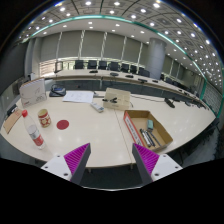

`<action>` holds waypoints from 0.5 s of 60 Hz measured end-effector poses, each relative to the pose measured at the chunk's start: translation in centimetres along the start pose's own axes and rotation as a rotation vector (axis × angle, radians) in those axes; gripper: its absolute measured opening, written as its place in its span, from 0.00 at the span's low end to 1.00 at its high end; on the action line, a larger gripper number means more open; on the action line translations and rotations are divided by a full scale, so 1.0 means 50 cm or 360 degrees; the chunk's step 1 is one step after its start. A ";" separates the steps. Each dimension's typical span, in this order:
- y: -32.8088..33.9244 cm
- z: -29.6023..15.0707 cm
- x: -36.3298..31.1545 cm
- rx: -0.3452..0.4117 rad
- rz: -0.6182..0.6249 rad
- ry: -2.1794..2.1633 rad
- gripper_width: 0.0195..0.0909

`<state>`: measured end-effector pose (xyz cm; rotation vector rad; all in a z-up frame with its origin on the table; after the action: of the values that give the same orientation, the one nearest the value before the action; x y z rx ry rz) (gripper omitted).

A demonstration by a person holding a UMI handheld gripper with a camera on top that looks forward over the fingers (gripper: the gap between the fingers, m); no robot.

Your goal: Pour water

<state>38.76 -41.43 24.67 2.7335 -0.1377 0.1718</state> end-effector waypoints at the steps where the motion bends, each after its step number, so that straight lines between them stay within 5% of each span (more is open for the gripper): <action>1: 0.002 0.001 -0.005 -0.0004 -0.0010 -0.0004 0.93; 30: -0.002 0.083 -0.360 0.0050 -0.0531 0.0039 0.94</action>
<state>21.42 -41.66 18.33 2.7353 0.3290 0.1129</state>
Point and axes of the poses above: the point between the fingertips, and its own axes, seen from behind it with the camera up: x to the right, z down, y backward, against the way the camera looks, the point moved 8 cm from there along y, backward, against the way the camera looks, and after that the axes turned 12 degrees about x, right-handed, at the moved point
